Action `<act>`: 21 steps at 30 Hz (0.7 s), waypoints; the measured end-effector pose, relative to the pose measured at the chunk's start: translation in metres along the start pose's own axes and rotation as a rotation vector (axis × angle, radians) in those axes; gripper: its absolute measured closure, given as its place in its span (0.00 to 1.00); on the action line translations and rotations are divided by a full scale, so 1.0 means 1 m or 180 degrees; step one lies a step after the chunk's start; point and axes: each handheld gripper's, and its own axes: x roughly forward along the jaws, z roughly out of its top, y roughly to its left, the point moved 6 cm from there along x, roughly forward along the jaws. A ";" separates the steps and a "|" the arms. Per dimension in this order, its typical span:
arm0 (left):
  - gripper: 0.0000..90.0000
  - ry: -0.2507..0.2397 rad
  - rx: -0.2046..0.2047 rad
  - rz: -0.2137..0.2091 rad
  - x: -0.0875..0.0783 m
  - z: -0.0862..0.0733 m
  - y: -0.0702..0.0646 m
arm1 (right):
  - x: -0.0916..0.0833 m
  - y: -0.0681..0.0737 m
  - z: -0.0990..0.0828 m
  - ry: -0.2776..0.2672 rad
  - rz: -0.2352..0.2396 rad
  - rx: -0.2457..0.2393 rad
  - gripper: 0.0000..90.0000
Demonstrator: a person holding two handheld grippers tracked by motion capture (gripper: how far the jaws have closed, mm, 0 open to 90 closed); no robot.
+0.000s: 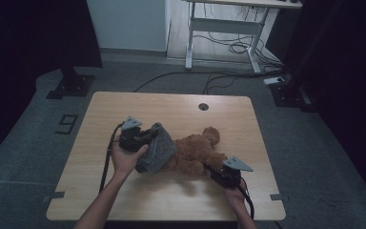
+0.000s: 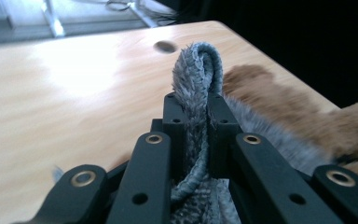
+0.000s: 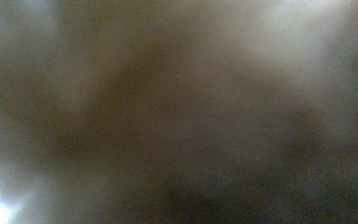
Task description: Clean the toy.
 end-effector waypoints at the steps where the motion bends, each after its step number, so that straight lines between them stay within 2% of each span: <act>1: 0.89 0.0032 0.0132 0.0015 0.006 0.005 -0.009 | 0.000 0.001 0.000 -0.0005 -0.0004 -0.0018 0.68; 4: 0.89 0.0126 0.0320 -0.0021 0.026 0.014 -0.033 | 0.000 0.000 0.000 0.0007 -0.0011 -0.0010 0.68; 5: 0.89 0.0198 0.0356 0.0007 0.035 0.014 -0.038 | -0.001 -0.001 0.000 0.0009 -0.0012 -0.0012 0.68; 7: 0.89 0.0398 0.0391 0.0140 0.053 0.009 -0.038 | -0.001 -0.001 -0.001 0.0006 -0.0009 -0.0009 0.68; 9: 0.89 0.0605 0.0403 0.0299 0.069 -0.001 -0.028 | -0.001 -0.001 -0.001 0.0012 -0.0009 -0.0026 0.68; 10: 0.89 0.0658 0.0335 0.0306 0.073 -0.006 -0.021 | -0.001 0.000 -0.001 0.0007 0.0003 -0.0029 0.68; 13: 0.89 0.0656 -0.0034 0.0190 0.070 -0.010 0.003 | 0.000 0.002 -0.001 0.0017 0.0002 -0.0063 0.68; 17: 0.89 0.0781 -0.0103 0.0369 0.065 -0.019 0.027 | 0.001 0.003 -0.001 0.0039 -0.0014 -0.0062 0.69; 19: 0.89 0.0802 -0.0257 0.0350 0.064 -0.029 0.038 | 0.000 0.003 -0.001 0.0042 -0.0014 -0.0061 0.69; 21: 0.89 0.0839 -0.0263 0.0432 0.062 -0.040 0.048 | 0.000 0.003 -0.001 0.0046 -0.0012 -0.0066 0.69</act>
